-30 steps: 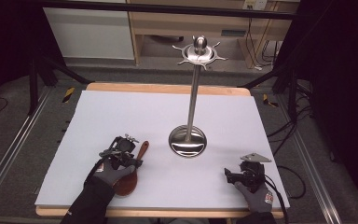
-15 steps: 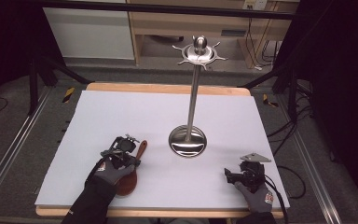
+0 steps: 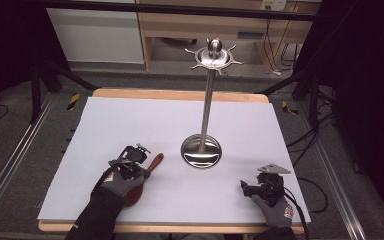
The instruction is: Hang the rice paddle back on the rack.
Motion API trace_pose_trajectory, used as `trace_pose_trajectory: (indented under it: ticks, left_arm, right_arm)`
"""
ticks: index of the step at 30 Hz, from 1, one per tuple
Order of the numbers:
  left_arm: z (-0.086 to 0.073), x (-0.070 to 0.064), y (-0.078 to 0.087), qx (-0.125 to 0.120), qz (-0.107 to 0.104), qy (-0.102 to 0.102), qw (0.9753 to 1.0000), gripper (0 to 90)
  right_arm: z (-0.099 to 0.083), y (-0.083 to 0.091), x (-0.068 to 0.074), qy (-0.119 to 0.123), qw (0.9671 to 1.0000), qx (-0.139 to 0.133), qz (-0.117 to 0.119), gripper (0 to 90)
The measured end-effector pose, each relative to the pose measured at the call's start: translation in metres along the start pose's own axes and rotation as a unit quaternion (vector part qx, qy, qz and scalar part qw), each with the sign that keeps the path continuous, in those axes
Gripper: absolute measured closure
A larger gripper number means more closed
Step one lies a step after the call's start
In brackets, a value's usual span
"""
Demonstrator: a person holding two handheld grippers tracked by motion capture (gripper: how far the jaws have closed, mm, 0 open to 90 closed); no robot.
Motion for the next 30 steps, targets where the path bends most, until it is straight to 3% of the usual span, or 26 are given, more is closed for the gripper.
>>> trace_pose_trajectory:
  ticks: [4, 15, 25, 30]
  left_arm:
    - [0.001, 0.002, -0.001, 0.002, -0.008, -0.001, 1.0, 73.6]
    - [0.01, 0.001, -0.004, 0.043, -0.006, -0.017, 0.9989, 74.2]
    - [0.011, 0.001, -0.003, 0.043, -0.004, -0.018, 0.9989, 76.6]
    - [0.01, 0.003, -0.003, 0.039, -0.013, -0.015, 0.999, 76.8]
  right_arm:
    - [0.0, 0.0, 0.0, 0.001, 1.0, 0.001, 0.0, 12.2]
    - [0.0, -0.001, 0.0, 0.002, 1.0, 0.003, -0.001, 12.2]
    - [0.0, -0.002, 0.001, 0.0, 1.0, 0.009, 0.003, 11.9]
    - [0.0, -0.003, 0.001, 0.002, 0.9999, 0.01, 0.001, 11.9]
Point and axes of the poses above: each handheld gripper's, and its own axes: y roughly backward along the jaws, z roughly out of its top, x roughly to its left, the point moved 2 cm from there along -y, roughly forward along the jaws, and after that the axes turned 7 degrees about -y, right-handed, at the moved point
